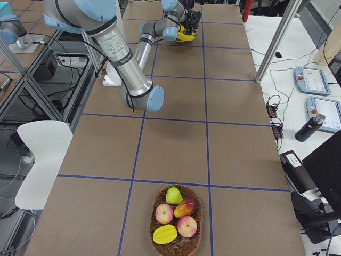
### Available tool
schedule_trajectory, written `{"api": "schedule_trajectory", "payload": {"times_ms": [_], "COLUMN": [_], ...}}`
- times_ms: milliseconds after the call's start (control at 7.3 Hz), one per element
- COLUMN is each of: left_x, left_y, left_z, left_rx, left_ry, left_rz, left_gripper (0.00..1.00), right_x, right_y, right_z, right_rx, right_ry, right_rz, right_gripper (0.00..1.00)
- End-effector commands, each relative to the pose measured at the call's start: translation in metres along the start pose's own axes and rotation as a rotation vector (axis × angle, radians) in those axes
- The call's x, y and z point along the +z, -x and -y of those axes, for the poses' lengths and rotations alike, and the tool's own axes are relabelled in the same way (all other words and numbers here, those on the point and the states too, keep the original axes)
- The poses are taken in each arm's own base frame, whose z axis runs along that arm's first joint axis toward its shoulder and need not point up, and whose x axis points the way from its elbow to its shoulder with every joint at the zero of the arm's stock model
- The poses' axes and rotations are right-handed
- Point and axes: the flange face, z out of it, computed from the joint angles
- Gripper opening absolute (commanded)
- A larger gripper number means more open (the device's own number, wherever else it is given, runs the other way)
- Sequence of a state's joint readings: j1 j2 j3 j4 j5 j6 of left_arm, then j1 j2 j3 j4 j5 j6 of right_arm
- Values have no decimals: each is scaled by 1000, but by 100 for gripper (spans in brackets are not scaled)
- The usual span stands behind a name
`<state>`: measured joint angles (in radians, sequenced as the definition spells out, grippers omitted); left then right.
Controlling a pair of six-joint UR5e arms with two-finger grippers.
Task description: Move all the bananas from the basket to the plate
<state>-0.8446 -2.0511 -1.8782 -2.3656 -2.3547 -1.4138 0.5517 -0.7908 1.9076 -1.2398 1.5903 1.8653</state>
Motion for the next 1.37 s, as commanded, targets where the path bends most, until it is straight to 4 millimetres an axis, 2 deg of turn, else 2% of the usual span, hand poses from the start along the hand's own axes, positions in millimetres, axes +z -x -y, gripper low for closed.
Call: {"api": "schedule_trajectory", "payload": {"times_ms": [0, 137, 274, 411, 548, 685, 822, 1096, 1233], "left_x": [13, 14, 14, 13, 11, 11, 11, 11, 9], "left_y": [-4, -6, -10, -11, -14, -13, -12, -5, -2], "left_z": [-12, -14, -13, -14, -15, -16, -16, -15, -14], "left_rx": [13, 19, 27, 44, 57, 54, 52, 43, 39], "left_ry": [32, 37, 35, 32, 30, 30, 30, 29, 25], "left_rz": [-11, -16, -22, -39, -51, -50, -48, -38, -33], "left_gripper": [99, 84, 34, 0, 0, 0, 0, 0, 0], "right_x": [-4, -7, -7, -7, -6, -8, -16, -39, -45], "right_y": [3, 4, 4, 5, 4, 4, 7, 15, 12], "right_z": [-2, -2, -2, -2, -2, -2, -3, 5, 19], "right_rx": [0, 0, -2, -5, -17, -63, -100, -142, -142], "right_ry": [5, 6, 6, 8, 9, 8, 10, 0, -19], "right_rz": [10, 16, 15, 17, 14, 19, 35, 77, 75], "right_gripper": [0, 0, 0, 0, 2, 79, 99, 100, 100]}}
